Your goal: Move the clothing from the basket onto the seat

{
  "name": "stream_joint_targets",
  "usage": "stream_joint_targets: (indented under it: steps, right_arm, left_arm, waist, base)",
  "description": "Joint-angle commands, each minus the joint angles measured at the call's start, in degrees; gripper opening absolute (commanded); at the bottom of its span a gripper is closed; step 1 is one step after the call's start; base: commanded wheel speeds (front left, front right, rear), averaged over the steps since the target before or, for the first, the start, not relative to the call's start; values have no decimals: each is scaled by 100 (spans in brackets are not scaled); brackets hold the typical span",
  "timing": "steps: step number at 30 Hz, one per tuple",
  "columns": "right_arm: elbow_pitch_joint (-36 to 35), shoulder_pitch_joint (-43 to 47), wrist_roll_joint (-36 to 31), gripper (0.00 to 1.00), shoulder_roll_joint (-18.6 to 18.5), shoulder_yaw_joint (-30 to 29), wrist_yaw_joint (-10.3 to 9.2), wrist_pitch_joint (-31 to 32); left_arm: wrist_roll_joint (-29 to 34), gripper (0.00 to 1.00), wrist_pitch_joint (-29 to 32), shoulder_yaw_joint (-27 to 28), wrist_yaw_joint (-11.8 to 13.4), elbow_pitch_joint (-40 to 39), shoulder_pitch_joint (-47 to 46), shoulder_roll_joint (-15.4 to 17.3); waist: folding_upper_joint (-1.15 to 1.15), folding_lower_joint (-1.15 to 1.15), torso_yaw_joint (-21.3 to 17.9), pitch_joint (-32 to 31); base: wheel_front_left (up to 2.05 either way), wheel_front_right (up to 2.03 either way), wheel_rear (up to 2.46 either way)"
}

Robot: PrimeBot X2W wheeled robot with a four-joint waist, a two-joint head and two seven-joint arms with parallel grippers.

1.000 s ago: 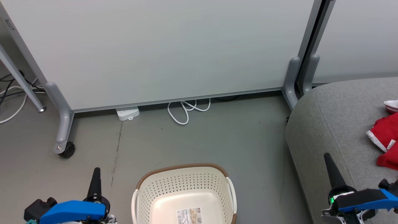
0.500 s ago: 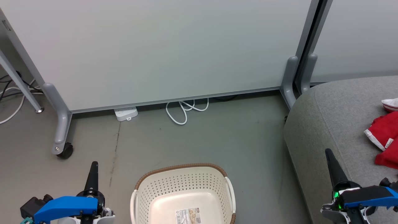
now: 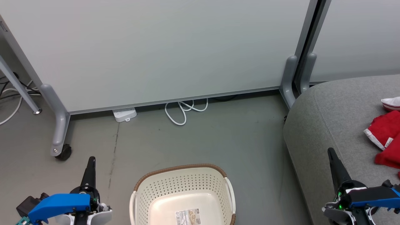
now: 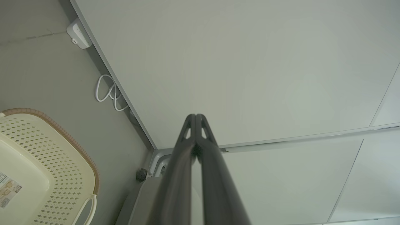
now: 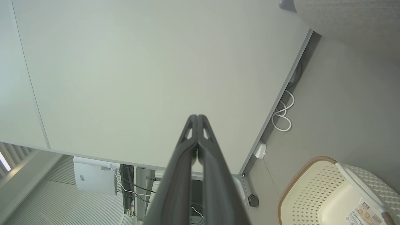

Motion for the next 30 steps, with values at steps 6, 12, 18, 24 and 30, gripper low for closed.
stream_joint_targets:
  steps: [6,12,18,24,30]
  right_arm:
    - [-1,-127,365,0,-47,-19,2,51]
    - [7,-149,623,0,-49,-24,2,94]
    - [15,-164,867,0,-51,-29,2,116]
    - [22,-192,1106,0,-52,-33,2,147]
    - [28,-210,1265,0,-54,-36,2,167]
  left_arm:
    - [-320,0,106,76,-16,-104,-128,-12]
    - [-549,0,164,118,-17,-144,-154,-17]
    - [-771,0,225,153,-18,-187,-169,-24]
    - [-977,0,292,180,-19,-228,-188,-30]
    - [-1120,0,334,208,-20,-254,-200,-35]
  waist:
    - [0,0,-23,3]
    - [0,0,-43,5]
    - [0,0,-64,7]
    - [0,0,-84,10]
    - [0,0,-101,12]
  base:
    - [0,0,0]
    - [0,0,0]
    - [0,0,0]
    - [0,0,0]
    - [0,0,0]
